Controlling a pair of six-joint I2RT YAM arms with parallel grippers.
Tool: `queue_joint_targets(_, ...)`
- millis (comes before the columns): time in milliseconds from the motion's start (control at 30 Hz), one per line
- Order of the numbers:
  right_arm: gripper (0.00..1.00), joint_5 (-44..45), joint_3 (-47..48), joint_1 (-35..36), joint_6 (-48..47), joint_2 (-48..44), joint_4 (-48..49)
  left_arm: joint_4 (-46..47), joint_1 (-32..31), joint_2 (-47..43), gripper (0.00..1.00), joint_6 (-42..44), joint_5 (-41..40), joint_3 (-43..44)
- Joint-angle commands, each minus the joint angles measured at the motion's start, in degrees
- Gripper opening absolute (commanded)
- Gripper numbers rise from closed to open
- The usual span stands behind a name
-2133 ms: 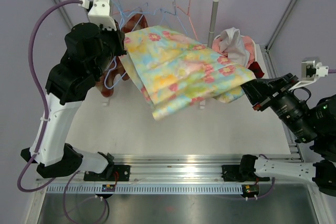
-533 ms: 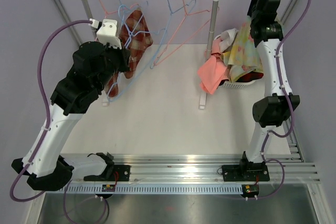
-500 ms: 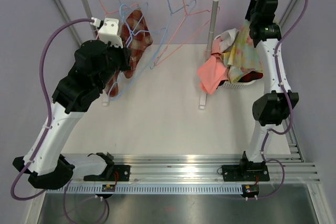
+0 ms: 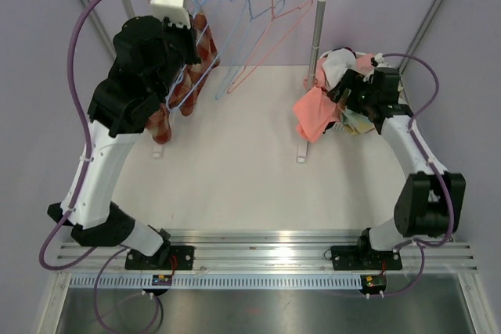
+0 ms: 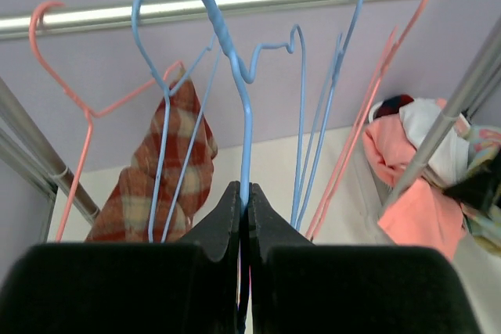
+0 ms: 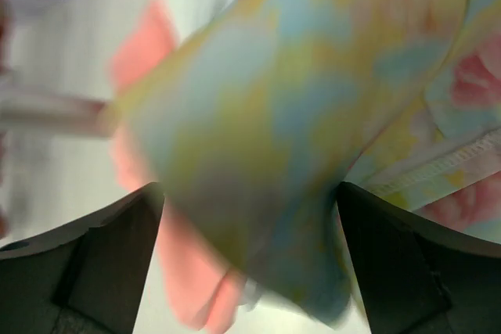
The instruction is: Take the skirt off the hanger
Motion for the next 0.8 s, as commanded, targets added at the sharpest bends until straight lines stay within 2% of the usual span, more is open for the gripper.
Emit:
queue_joint_targets(0,0.99,-7.8,-8.2,0.5,5.8,-15.4,9.0,2.2,1.3,5.8,0.0,2.6,-1.3,7.7)
queue_joint_targets(100,0.99,-13.0,-18.3,1.0,8.9,-23.5,13.9,1.3,2.8,13.0,0.0,1.5,0.9,15.2)
queue_joint_targets(167,0.99,-14.6,-23.2,2.5,9.6,-27.9,14.6,2.0,3.7,16.7,0.0,1.5,1.9,16.7)
queue_joint_targets(300,0.99,-15.0,-27.1,4.2,8.0,-32.6,12.5,3.8,6.1,20.2,0.0,-4.6,5.5,16.8)
queue_joint_targets(400,0.99,-14.3,-28.4,4.2,6.5,-35.0,9.7,4.4,6.5,20.4,0.0,-7.1,6.6,13.7)
queue_joint_targets(433,0.99,-14.3,-28.7,4.2,6.0,-35.4,9.0,5.0,6.5,19.8,0.0,-7.4,7.4,10.1)
queue_joint_targets(667,0.99,-15.4,-29.7,4.2,7.5,-36.1,10.4,6.9,6.5,13.0,0.0,-9.3,10.0,-1.6)
queue_joint_targets(700,0.99,-15.6,-29.7,4.2,7.8,-36.1,10.7,6.9,6.5,11.4,0.02,-9.2,10.0,-2.4)
queue_joint_targets(767,1.0,-16.0,-29.7,4.2,8.2,-36.0,11.0,6.3,6.5,10.3,0.13,-8.9,10.0,-3.1)
